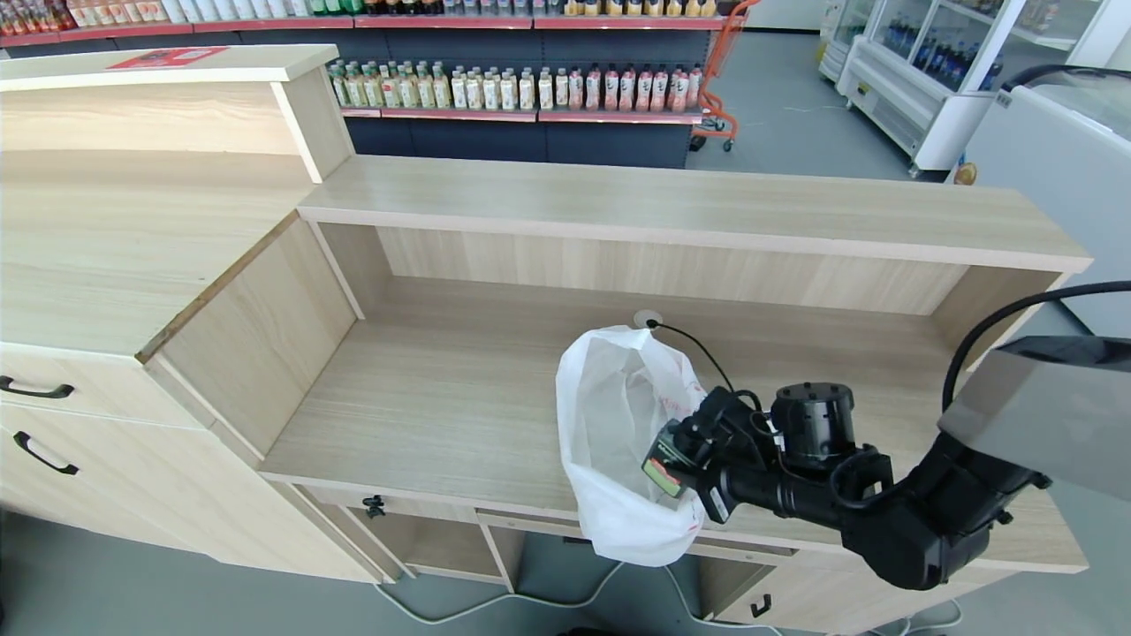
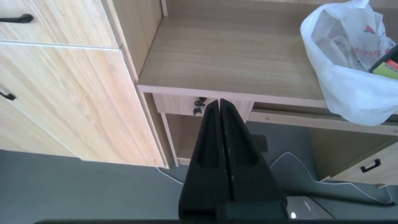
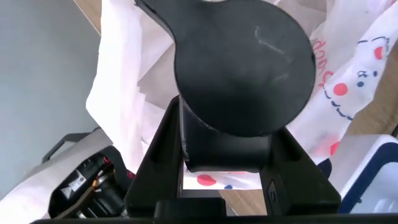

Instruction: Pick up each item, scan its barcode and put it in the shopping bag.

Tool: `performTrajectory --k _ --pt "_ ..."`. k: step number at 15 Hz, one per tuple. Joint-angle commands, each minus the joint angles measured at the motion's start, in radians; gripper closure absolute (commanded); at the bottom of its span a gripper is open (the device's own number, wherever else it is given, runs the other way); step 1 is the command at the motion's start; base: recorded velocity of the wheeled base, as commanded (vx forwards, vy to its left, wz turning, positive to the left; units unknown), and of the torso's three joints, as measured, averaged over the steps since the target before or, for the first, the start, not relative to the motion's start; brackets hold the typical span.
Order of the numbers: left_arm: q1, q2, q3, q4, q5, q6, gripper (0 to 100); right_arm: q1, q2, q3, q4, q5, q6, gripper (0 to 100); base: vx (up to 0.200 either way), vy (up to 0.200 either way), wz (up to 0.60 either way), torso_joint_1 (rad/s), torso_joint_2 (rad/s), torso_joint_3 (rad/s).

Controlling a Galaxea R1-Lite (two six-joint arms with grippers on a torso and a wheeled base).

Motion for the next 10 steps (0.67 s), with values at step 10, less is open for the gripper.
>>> performTrajectory --k 10 --pt "0.000 0.001 -0.001 0.000 0.000 0.000 100 -0.002 0.151 -0.123 0.001 -0.074 -0.041 100 0.000 0.000 0.00 0.000 0.00 0.000"
